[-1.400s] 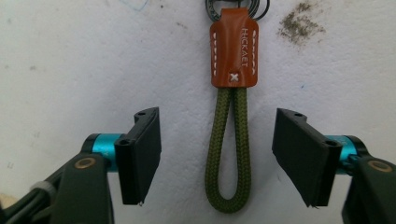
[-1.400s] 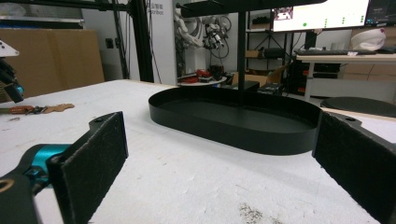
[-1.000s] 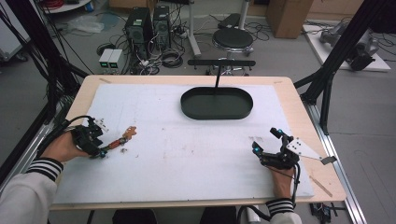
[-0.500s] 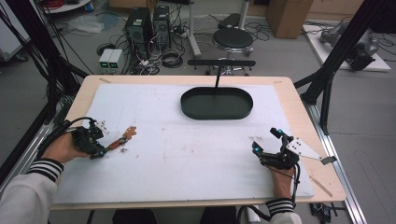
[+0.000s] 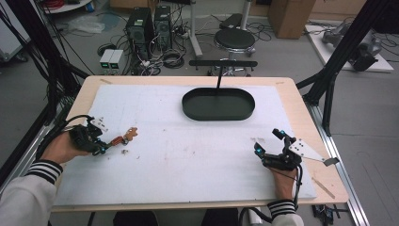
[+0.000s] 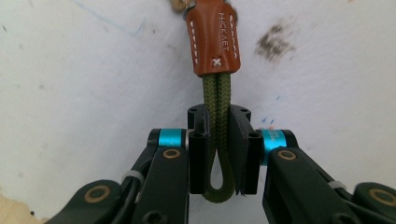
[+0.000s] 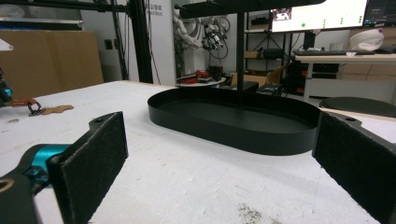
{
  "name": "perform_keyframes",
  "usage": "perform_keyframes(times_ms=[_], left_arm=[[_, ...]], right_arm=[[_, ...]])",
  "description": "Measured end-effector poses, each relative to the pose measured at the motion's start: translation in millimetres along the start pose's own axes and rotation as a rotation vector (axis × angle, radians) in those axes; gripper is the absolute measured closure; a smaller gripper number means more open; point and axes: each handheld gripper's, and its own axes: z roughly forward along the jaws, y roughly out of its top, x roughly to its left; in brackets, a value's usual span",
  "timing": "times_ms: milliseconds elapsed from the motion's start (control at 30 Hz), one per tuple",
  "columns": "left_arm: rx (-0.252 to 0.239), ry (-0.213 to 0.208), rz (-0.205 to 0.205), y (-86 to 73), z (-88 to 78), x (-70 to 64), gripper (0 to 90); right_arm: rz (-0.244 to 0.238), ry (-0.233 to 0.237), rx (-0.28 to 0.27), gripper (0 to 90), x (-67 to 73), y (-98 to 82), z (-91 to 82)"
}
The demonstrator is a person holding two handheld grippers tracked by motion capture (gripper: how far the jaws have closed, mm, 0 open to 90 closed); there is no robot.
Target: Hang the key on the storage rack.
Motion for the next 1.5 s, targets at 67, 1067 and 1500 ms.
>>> perform_keyframes(times_ms=[67,1067,1500], left_arm=[[-0.015,-0.001,0.003,2.2,-2.4,-0.4,78.5],[-0.447,-0.177,0.157,96.3,-27.3,-31.8,78.7],[-0.515,-0.259,0.221,129.2,-14.7,-54.4,78.7]], right_arm=[[-0.01,-0.011,-0.001,2.4,-0.4,0.3,-0.2],[-0.063,0.223,0.104,2.4,7.7,82.9,26.7],[-0.123,0.415,0.251,2.4,27.1,109.8,66.2]])
